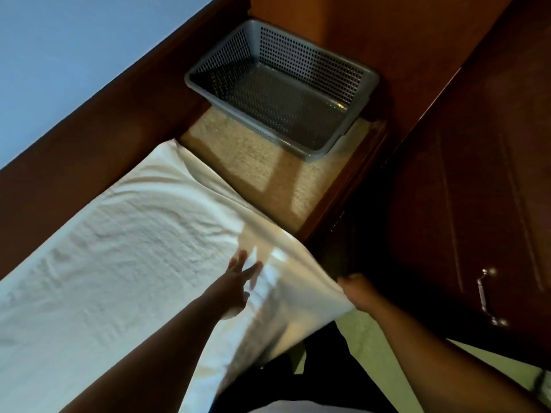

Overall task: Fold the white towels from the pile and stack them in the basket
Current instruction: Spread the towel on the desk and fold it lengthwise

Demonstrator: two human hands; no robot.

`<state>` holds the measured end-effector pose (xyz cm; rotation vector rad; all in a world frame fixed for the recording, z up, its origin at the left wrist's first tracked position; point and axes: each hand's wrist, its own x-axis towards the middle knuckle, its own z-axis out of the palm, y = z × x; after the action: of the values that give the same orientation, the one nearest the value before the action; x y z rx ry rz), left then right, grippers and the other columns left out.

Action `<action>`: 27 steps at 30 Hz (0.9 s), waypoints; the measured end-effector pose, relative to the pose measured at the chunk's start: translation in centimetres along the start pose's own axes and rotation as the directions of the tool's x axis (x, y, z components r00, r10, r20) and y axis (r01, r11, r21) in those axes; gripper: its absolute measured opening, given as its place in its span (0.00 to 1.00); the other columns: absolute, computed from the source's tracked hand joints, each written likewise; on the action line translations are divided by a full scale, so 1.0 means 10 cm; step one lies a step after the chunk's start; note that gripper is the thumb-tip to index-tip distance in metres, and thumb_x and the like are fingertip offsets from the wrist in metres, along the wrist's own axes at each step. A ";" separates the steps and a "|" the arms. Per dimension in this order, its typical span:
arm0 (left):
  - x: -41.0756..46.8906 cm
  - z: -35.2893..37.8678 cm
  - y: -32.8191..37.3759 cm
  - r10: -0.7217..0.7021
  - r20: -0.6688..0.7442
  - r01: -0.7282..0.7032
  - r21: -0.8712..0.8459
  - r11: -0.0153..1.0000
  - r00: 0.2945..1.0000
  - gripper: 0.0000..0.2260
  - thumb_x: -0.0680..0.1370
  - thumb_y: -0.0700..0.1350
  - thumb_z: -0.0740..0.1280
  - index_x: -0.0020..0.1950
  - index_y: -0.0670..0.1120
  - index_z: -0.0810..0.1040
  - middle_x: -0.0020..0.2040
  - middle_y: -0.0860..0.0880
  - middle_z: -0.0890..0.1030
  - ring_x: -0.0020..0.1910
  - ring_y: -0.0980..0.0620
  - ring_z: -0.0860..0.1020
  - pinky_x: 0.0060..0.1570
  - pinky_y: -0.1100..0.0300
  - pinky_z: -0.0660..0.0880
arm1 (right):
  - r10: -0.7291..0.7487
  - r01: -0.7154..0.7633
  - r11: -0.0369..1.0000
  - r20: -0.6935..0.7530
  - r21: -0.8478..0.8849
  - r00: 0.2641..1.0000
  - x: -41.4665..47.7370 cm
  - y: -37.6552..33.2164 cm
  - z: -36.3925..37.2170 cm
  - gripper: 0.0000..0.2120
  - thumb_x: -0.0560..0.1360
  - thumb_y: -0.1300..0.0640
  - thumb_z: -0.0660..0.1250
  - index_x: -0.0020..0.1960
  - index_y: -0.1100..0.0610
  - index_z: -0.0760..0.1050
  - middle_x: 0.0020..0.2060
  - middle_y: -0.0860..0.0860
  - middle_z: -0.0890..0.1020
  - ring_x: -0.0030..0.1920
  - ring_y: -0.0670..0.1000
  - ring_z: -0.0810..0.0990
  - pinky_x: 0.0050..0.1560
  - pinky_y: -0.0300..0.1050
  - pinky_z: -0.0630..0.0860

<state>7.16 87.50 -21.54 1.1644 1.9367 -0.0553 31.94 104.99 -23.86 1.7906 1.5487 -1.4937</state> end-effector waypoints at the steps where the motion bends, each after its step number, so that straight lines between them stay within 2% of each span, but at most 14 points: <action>1: -0.01 0.01 0.01 -0.005 0.010 0.005 0.010 1.000 1.000 0.35 0.83 0.40 0.63 0.82 0.61 0.48 0.81 0.52 0.33 0.81 0.50 0.39 0.77 0.53 0.56 | 0.003 0.002 0.999 0.081 -0.051 0.997 0.01 -0.02 -0.02 0.15 0.83 0.50 0.61 0.63 0.59 0.75 0.60 0.59 0.76 0.59 0.58 0.76 0.56 0.49 0.72; 2: -0.01 0.02 0.02 -0.009 0.019 0.008 0.020 1.000 1.000 0.36 0.83 0.41 0.63 0.82 0.61 0.47 0.81 0.52 0.33 0.81 0.50 0.39 0.77 0.52 0.55 | 0.034 -0.022 0.997 0.171 -0.071 0.985 -0.01 -0.05 -0.05 0.14 0.83 0.50 0.61 0.64 0.56 0.75 0.61 0.56 0.75 0.58 0.56 0.76 0.54 0.47 0.72; 4: -0.02 0.02 0.03 -0.019 0.030 0.018 0.033 0.999 0.999 0.36 0.83 0.41 0.64 0.82 0.61 0.47 0.81 0.52 0.33 0.81 0.50 0.39 0.77 0.52 0.55 | 0.096 -0.061 0.991 0.314 -0.118 0.945 -0.06 -0.09 -0.06 0.09 0.80 0.46 0.62 0.55 0.50 0.76 0.56 0.54 0.77 0.49 0.52 0.76 0.47 0.45 0.70; 6: 0.00 0.02 0.02 -0.024 0.032 0.023 0.040 0.999 0.999 0.36 0.82 0.41 0.64 0.82 0.61 0.48 0.81 0.51 0.34 0.81 0.50 0.39 0.77 0.52 0.55 | 0.114 -0.052 0.983 0.355 -0.178 0.928 -0.08 -0.14 -0.09 0.06 0.78 0.47 0.64 0.50 0.48 0.74 0.50 0.52 0.78 0.45 0.51 0.74 0.45 0.45 0.68; 7: 0.00 0.02 0.03 -0.025 0.034 0.024 0.042 0.999 0.999 0.36 0.82 0.41 0.64 0.82 0.61 0.48 0.81 0.51 0.34 0.81 0.50 0.39 0.78 0.51 0.55 | 0.096 -0.029 0.982 0.364 -0.186 0.927 -0.07 -0.16 -0.11 0.07 0.78 0.49 0.64 0.55 0.49 0.74 0.52 0.52 0.78 0.48 0.52 0.75 0.47 0.45 0.70; 9: 0.00 0.02 0.04 -0.029 0.034 0.028 0.044 0.999 0.999 0.36 0.82 0.41 0.64 0.82 0.60 0.48 0.81 0.51 0.34 0.81 0.50 0.39 0.78 0.51 0.55 | 0.082 0.017 0.962 0.350 -0.272 0.933 -0.02 -0.20 -0.17 0.20 0.77 0.52 0.67 0.68 0.53 0.73 0.58 0.54 0.77 0.57 0.56 0.77 0.51 0.46 0.73; 12: 0.00 0.03 0.05 -0.035 0.034 0.034 0.043 0.999 0.999 0.35 0.82 0.41 0.64 0.82 0.60 0.49 0.81 0.51 0.34 0.80 0.50 0.38 0.78 0.50 0.54 | 0.017 0.093 0.890 0.235 -0.447 0.972 -0.04 -0.32 -0.27 0.24 0.74 0.55 0.72 0.68 0.60 0.73 0.61 0.58 0.77 0.60 0.58 0.78 0.52 0.46 0.77; 14: 0.00 0.03 0.07 -0.042 0.033 0.041 0.038 0.998 0.999 0.35 0.82 0.41 0.64 0.82 0.60 0.49 0.81 0.51 0.33 0.80 0.50 0.38 0.78 0.50 0.55 | 0.021 0.034 0.942 0.161 -0.333 0.987 0.03 -0.32 -0.34 0.27 0.73 0.58 0.74 0.69 0.61 0.71 0.64 0.59 0.76 0.62 0.60 0.77 0.52 0.48 0.77; 16: -0.01 0.03 0.08 -0.048 0.035 0.047 0.033 0.998 0.998 0.35 0.82 0.41 0.64 0.82 0.60 0.49 0.81 0.52 0.33 0.80 0.50 0.38 0.78 0.50 0.55 | 0.041 -0.037 0.999 0.150 -0.034 0.988 0.05 -0.30 -0.37 0.20 0.76 0.60 0.72 0.65 0.59 0.72 0.62 0.59 0.77 0.60 0.60 0.77 0.46 0.49 0.76; 19: -0.03 0.03 0.10 -0.050 0.029 0.049 0.030 0.998 0.998 0.36 0.82 0.41 0.64 0.82 0.59 0.48 0.81 0.52 0.33 0.80 0.50 0.38 0.78 0.51 0.55 | 0.058 -0.137 0.905 0.202 0.403 0.978 0.03 -0.24 -0.34 0.07 0.78 0.64 0.68 0.55 0.58 0.74 0.51 0.57 0.80 0.49 0.55 0.78 0.39 0.46 0.73; 21: -0.04 0.04 0.11 -0.051 0.024 0.050 0.024 0.998 0.998 0.36 0.82 0.41 0.64 0.82 0.59 0.48 0.81 0.52 0.33 0.81 0.50 0.38 0.77 0.52 0.54 | 0.036 -0.133 0.879 0.216 0.459 0.976 -0.03 -0.22 -0.32 0.07 0.78 0.66 0.67 0.49 0.55 0.73 0.46 0.56 0.78 0.44 0.52 0.76 0.36 0.44 0.73; 23: -0.04 0.04 0.11 -0.051 0.020 0.051 0.025 0.998 0.998 0.36 0.82 0.41 0.65 0.82 0.59 0.48 0.81 0.52 0.33 0.81 0.50 0.39 0.77 0.51 0.54 | 0.023 -0.140 0.870 0.245 0.472 0.969 -0.05 -0.18 -0.32 0.11 0.77 0.67 0.69 0.50 0.52 0.71 0.45 0.54 0.78 0.41 0.50 0.75 0.31 0.40 0.71; 25: -0.04 0.04 0.10 -0.048 0.020 0.047 0.023 0.999 0.999 0.36 0.82 0.41 0.65 0.82 0.59 0.48 0.81 0.52 0.33 0.81 0.50 0.39 0.78 0.51 0.55 | -0.004 -0.142 0.774 0.228 0.617 0.974 0.03 -0.09 -0.38 0.12 0.75 0.68 0.69 0.53 0.54 0.74 0.41 0.53 0.79 0.36 0.47 0.75 0.23 0.36 0.66; 27: -0.03 0.04 0.09 -0.043 0.018 0.043 0.021 0.999 0.999 0.36 0.82 0.40 0.64 0.82 0.60 0.48 0.81 0.52 0.34 0.81 0.50 0.40 0.78 0.51 0.54 | 0.047 -0.141 0.684 0.149 0.716 0.988 0.09 0.01 -0.40 0.10 0.77 0.68 0.67 0.55 0.58 0.76 0.40 0.53 0.80 0.35 0.47 0.76 0.22 0.35 0.65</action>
<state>8.13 87.62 -21.21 1.1322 1.9489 -0.1089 33.77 108.60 -23.09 2.0575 0.8012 -2.3273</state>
